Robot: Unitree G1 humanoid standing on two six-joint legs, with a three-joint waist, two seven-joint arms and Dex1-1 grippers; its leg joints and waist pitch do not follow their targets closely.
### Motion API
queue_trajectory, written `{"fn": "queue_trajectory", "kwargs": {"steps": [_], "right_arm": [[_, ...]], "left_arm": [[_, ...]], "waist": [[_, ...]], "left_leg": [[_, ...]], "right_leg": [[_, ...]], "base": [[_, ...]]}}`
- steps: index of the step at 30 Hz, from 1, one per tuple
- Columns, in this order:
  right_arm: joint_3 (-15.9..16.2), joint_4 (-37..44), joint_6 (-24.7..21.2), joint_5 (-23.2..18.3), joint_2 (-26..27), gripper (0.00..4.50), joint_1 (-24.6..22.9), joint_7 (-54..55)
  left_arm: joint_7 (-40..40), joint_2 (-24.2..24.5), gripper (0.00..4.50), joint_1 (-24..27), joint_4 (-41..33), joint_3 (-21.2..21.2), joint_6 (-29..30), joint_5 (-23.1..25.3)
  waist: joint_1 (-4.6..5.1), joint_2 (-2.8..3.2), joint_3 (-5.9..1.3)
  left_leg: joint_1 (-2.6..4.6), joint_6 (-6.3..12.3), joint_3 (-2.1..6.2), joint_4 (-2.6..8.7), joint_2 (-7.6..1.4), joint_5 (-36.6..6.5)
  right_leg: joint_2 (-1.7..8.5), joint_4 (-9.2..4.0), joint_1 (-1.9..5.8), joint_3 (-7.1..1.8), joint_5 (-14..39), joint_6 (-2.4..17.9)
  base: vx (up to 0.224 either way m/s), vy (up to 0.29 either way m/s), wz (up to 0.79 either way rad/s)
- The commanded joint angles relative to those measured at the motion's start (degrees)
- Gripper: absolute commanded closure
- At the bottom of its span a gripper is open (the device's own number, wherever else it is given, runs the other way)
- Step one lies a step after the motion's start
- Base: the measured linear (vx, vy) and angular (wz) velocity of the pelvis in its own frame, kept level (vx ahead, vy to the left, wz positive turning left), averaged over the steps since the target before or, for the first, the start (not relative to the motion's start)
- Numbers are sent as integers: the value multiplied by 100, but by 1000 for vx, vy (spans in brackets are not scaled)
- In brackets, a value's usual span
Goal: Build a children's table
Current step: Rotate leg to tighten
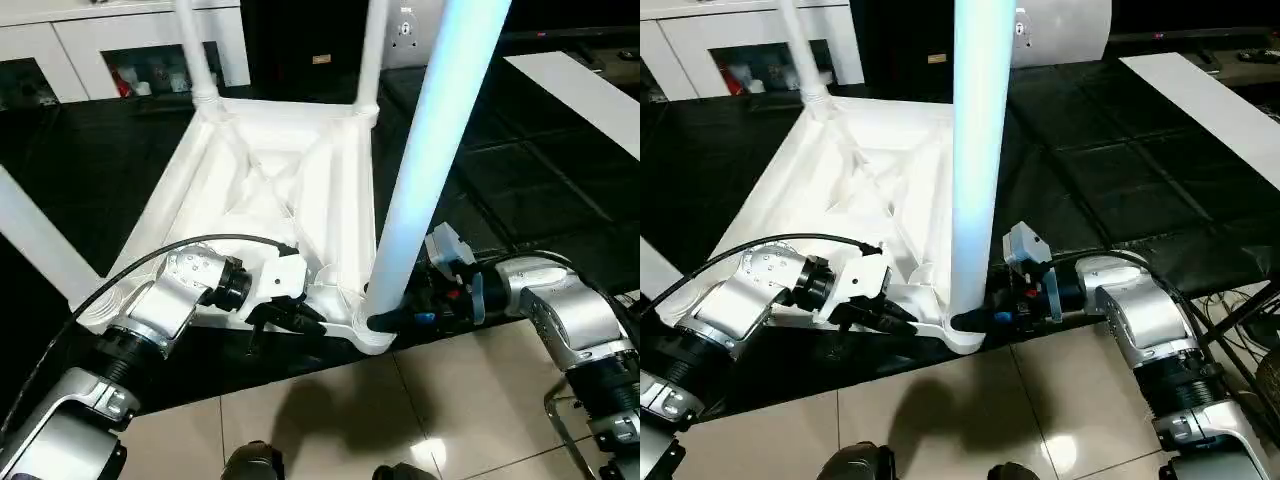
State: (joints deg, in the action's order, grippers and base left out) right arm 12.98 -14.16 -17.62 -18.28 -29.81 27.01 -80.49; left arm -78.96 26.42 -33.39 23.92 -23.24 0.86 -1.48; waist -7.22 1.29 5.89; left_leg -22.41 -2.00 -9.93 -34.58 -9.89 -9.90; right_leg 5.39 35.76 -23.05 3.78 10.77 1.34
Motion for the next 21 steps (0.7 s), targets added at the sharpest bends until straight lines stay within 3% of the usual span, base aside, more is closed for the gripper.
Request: {"fn": "queue_trajectory", "kwargs": {"steps": [1, 2, 4, 6, 7, 8, 9, 10, 11, 12, 13, 14, 15, 17, 21], "right_arm": [[55, 186, -263, -210, 2, 236, -106, -157], [55, 186, -263, -210, 2, 236, -106, -157], [-23, 376, -532, -389, 59, 241, -235, -35], [-123, 589, -714, -489, 197, 242, -400, 289], [-190, 721, -746, -467, 343, 242, -518, 629], [-242, 793, -722, -405, 483, 242, -595, 942], [-309, 825, -678, -307, 679, 242, -650, 1343], [-325, 828, -679, -279, 730, 242, -660, 1451], [-411, 836, -692, -125, 1015, 242, -706, 2044], [-458, 872, -761, -57, 1200, 242, -735, 2399], [-513, 925, -851, 51, 1480, 242, -772, 2913], [-514, 925, -851, 51, 1481, 242, -772, 2915], [-533, 964, -900, 100, 1601, 242, -788, 3131], [-553, 1010, -1016, 223, 1959, 243, -774, 3691], [-666, 771, -1117, 417, 2692, 243, -530, 4822]], "left_arm": [[-47, -13, 450, -67, 3, -82, -55, 76], [-47, -13, 450, -67, 3, -82, -55, 76], [17, -40, 450, -52, 14, -42, 40, 50], [181, -100, 450, -62, 30, 6, 163, 60], [333, -148, 450, -77, 45, 43, 263, 84], [471, -193, 450, -92, 54, 75, 361, 107], [665, -275, 450, -117, 59, 131, 527, 116], [713, -302, 450, -123, 59, 146, 568, 113], [986, -456, 450, -160, 62, 221, 774, 107], [1191, -570, 450, -190, 83, 279, 881, 106], [1482, -738, 450, -236, 116, 345, 1046, 116], [1483, -739, 450, -236, 116, 345, 1047, 116], [1601, -810, 450, -260, 126, 366, 1126, 127], [2022, -1031, 450, -354, 221, 455, 1305, 174], [2789, -1423, 450, -509, 386, 662, 1568, 213]], "waist": [[31, -11, -521], [27, -25, -526], [5, 81, -513], [-9, 28, -516], [-31, 173, -486], [-17, 88, -484], [-32, 192, -469], [6, 133, -448], [12, 124, -446], [52, 192, -412], [98, 167, -411], [125, 173, -416], [170, 251, -397], [271, 217, -403], [399, 260, -404]], "left_leg": [[123, 376, 70, 395, -329, -853], [125, 373, 72, 395, -330, -865], [125, 340, 91, 394, -330, -916], [136, 329, 87, 407, -337, -982], [133, 262, 94, 423, -335, -1135], [130, 196, 98, 438, -322, -1278], [124, 128, 119, 443, -314, -1364], [134, 49, 109, 464, -297, -1570], [137, 5, 123, 473, -287, -1642], [152, -110, 123, 495, -283, -1790], [159, -186, 152, 499, -256, -1951], [135, -207, 169, 512, -254, -1943], [137, -244, 190, 534, -261, -2056], [127, -251, 196, 547, -252, -2167], [140, -147, 167, 540, -225, -2045]], "right_leg": [[343, -379, 266, -259, 782, 1476], [347, -374, 274, -259, 773, 1481], [353, -364, 263, -259, 747, 1498], [350, -383, 271, -262, 754, 1485], [339, -412, 243, -266, 860, 1438], [353, -431, 269, -268, 1001, 1414], [369, -424, 269, -264, 1150, 1391], [360, -486, 255, -260, 1522, 1286], [368, -495, 273, -252, 1742, 1222], [356, -549, 227, -260, 2082, 1092], [372, -570, 246, -241, 2483, 949], [376, -565, 264, -232, 2558, 894], [366, -587, 238, -225, 2654, 804], [344, -598, 254, -217, 2551, 774], [312, -619, 211, -221, 2234, 879]], "base": [[0, 0, 0], [0, 0, 0], [0, 0, 0], [0, 0, 0], [0, 0, 0], [0, 0, 0], [0, 0, 0], [0, 0, 0], [0, 0, 0], [0, 0, 0], [0, 0, 0], [0, 0, 0], [0, 0, 0], [0, 0, 0], [0, 0, 0]]}}
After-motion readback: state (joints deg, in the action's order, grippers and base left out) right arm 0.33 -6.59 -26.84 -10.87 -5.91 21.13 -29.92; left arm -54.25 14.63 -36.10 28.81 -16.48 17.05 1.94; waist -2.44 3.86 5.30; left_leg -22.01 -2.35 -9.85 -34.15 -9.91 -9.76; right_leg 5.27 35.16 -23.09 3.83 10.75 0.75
